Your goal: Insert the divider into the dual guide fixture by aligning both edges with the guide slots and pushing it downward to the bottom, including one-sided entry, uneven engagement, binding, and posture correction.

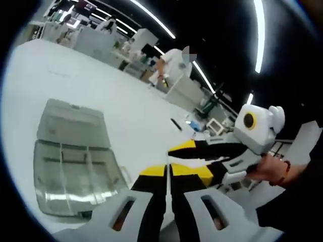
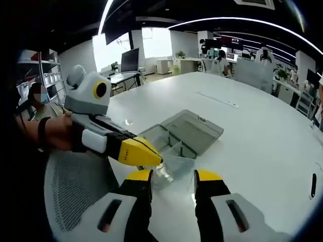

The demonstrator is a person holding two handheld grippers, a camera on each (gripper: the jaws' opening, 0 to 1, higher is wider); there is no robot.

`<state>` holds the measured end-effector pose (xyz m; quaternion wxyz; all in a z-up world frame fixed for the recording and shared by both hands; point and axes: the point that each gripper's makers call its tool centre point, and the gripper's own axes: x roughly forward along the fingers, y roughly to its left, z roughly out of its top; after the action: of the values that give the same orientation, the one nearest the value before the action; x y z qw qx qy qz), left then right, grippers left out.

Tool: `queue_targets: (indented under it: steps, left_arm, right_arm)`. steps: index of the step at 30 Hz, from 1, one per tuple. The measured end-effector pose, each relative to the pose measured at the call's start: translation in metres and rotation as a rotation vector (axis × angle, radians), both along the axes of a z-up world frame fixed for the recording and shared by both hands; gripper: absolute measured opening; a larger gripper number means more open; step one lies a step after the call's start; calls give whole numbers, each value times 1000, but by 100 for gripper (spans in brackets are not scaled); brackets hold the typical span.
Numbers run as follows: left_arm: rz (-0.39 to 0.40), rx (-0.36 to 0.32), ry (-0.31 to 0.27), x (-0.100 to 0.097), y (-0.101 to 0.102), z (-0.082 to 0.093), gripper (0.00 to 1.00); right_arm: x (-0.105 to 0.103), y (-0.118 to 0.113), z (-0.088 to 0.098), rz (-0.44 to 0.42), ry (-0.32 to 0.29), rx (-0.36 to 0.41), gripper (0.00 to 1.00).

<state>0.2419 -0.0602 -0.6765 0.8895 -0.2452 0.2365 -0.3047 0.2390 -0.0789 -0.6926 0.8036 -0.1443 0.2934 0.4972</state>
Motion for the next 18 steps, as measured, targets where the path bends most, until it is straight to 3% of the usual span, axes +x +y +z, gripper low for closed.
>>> queue_targets:
  steps: [11, 15, 18]
  left_arm:
    - [-2, 46, -15, -3, 5, -4, 0]
    - [-19, 132, -72, -4, 7, -3, 0]
    - [-35, 158, -78, -5, 8, -4, 0]
  right_arm:
    - [-3, 2, 2, 30, -12, -10, 27]
    - [-3, 1, 2, 44, -18, -22, 25]
    - [-3, 1, 4, 49, -27, -22, 25]
